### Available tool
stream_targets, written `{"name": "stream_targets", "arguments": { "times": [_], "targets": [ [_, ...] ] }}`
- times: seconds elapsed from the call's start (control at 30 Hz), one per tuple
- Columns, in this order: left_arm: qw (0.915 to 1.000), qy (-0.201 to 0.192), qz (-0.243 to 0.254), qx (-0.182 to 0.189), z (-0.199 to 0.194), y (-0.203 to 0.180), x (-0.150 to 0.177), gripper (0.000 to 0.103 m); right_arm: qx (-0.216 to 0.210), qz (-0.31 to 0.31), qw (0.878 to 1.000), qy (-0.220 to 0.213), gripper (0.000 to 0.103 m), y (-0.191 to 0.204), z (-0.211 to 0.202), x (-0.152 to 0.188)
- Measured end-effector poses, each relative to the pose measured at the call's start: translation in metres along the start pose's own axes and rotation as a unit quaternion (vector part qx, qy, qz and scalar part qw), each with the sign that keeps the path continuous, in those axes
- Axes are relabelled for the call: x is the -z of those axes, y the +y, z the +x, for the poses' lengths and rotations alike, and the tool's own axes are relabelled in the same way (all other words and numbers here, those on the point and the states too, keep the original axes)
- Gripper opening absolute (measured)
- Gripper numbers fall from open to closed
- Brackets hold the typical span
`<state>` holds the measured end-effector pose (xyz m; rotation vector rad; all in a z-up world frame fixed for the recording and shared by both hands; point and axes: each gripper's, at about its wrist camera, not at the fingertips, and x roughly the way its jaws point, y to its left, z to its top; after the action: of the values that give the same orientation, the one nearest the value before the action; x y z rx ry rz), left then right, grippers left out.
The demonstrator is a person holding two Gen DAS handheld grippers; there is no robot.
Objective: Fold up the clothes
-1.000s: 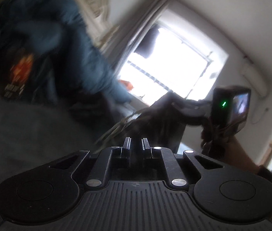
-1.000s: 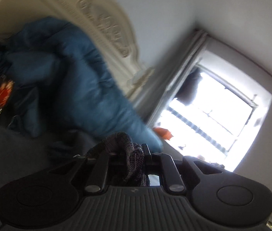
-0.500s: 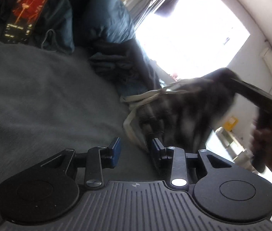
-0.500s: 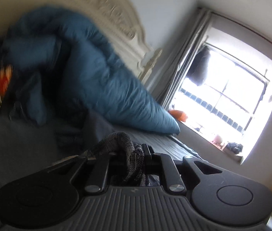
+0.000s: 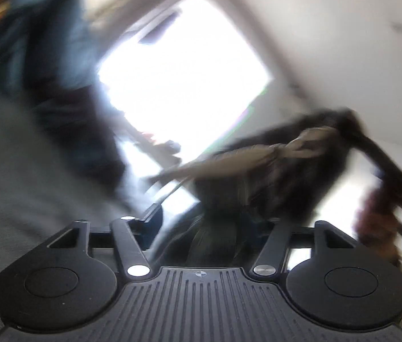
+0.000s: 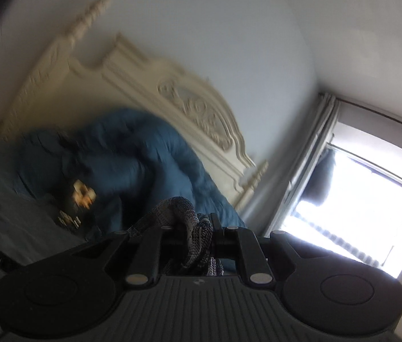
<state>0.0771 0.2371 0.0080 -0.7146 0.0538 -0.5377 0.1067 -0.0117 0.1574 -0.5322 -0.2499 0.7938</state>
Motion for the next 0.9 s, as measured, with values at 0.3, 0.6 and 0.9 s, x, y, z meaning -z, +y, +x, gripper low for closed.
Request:
{"name": "stream_targets", "arguments": {
  "times": [0.3, 0.6, 0.9],
  "targets": [
    [0.995, -0.014, 0.089, 0.041, -0.037, -0.073, 0.014, 0.077, -0.018, -0.012, 0.998, -0.051, 0.014, 0.005, -0.047, -0.055],
    [0.9941, -0.063, 0.039, 0.078, -0.035, -0.069, 0.007, 0.085, -0.011, -0.02, 0.998, -0.061, 0.014, 0.011, -0.086, -0.08],
    [0.9886, -0.068, 0.071, 0.114, -0.019, -0.093, 0.008, 0.028, 0.018, -0.018, 0.999, -0.041, 0.014, 0.009, -0.105, -0.087]
  ]
}}
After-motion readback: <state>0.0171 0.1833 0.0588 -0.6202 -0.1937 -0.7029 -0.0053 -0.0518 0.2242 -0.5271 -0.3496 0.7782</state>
